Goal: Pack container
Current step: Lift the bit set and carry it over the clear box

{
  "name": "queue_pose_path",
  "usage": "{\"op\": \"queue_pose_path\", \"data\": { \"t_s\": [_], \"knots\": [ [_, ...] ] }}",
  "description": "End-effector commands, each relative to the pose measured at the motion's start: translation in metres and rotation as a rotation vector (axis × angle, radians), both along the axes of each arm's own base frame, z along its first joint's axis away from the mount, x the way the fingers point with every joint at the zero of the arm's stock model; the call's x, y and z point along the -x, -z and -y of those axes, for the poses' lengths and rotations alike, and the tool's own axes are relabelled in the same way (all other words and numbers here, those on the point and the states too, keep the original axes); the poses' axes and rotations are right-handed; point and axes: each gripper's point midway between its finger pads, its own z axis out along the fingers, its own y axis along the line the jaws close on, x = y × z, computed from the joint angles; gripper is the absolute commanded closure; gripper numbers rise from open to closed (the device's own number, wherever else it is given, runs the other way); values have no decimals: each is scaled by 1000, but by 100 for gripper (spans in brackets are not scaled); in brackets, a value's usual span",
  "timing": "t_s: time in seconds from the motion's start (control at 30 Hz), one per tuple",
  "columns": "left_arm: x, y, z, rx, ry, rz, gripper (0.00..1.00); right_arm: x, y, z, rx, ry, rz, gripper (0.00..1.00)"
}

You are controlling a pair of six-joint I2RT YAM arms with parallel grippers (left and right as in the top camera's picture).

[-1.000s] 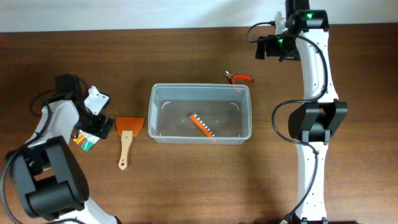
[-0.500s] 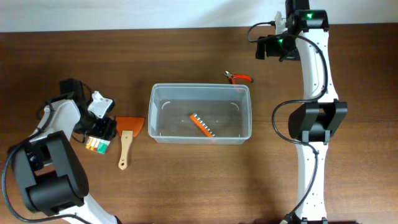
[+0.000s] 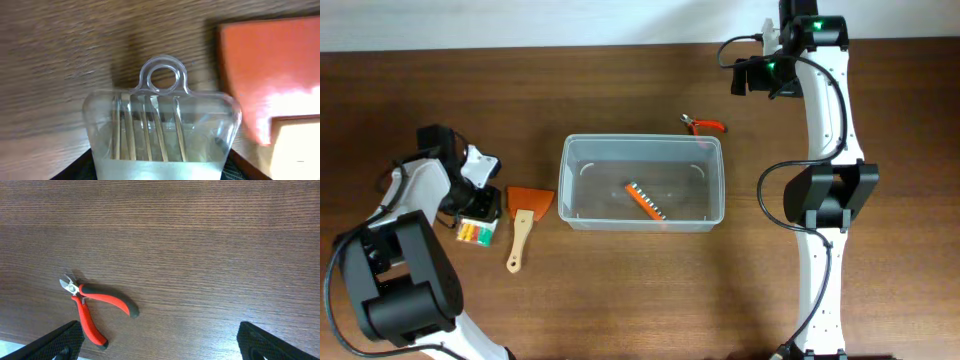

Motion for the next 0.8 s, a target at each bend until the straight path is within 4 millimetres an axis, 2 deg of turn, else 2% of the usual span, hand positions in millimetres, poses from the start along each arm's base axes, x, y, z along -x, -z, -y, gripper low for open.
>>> {"op": "queue_pose_path", "data": {
  "t_s": [0.0, 0.07, 0.17, 0.37, 0.57, 0.6, 0.63, 0.77],
  "knots": [
    [-3, -3, -27, -132, -85, -18, 68, -3, -9, -2, -7, -7, 26, 1],
    [-8, -11, -33, -162, -103, -9, 73, -3, -9, -2, -7, -7, 26, 1],
    [-20, -31, -39, -178, -118, 14, 75, -3, -9, -2, -7, -7, 26, 1],
    [-50, -83, -40, -149, -162, 98, 75, -3, -9, -2, -7, -7, 26, 1],
    [-85, -141, -4, 54, -159, 239, 75, -3, -9, -2, -7, -7, 26, 1],
    [-94, -157, 13, 133, -160, 276, 75, -3, -9, -2, -7, -7, 26, 1],
    [-98, -165, 25, 177, -149, 293, 75, -3, -9, -2, -7, -7, 26, 1],
    [-108, -185, 65, 306, -106, 326, 77, -3, -9, -2, -7, -7, 26, 1]
  ]
}}
